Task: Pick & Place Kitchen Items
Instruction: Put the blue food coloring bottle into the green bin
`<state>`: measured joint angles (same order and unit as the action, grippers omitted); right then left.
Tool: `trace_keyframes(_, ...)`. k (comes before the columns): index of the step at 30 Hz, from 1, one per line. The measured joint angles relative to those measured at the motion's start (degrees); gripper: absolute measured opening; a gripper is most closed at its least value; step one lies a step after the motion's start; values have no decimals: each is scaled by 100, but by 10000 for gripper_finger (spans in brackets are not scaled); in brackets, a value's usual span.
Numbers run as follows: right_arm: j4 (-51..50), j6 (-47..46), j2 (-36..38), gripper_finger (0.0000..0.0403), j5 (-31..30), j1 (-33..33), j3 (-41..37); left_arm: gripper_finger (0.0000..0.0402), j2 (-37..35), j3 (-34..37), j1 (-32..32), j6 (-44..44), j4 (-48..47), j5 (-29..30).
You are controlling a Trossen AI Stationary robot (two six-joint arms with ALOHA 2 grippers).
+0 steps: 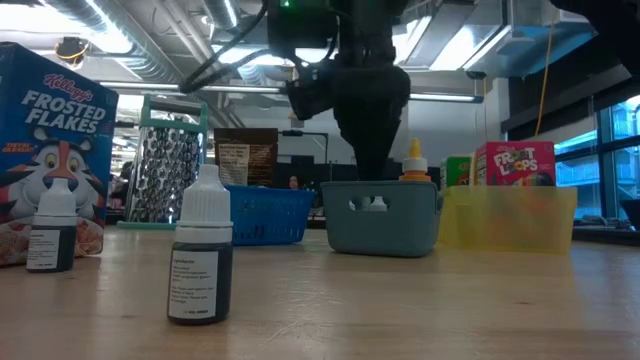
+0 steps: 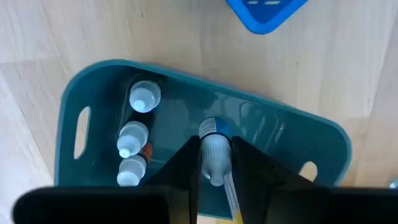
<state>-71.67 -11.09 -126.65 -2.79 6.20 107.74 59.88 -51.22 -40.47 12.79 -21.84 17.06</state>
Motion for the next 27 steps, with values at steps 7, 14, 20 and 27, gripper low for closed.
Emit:
trace_keyframes(7, 322, 151, 1, 73, 58, -54, -64, 329, 0, 0, 0, -5, 2, 293)
trace_keyframes(14, 461, 258, 0, 73, 198, -71, -63, 329, -2, 0, 0, 9, 2, 295)
trace_keyframes(20, 579, 258, 2, 73, 205, -72, -152, 329, -2, 0, 0, 14, -1, 291)
trace_keyframes(27, 947, 258, 0, 73, 349, -76, -654, 329, -2, 0, 0, 12, -27, 289)
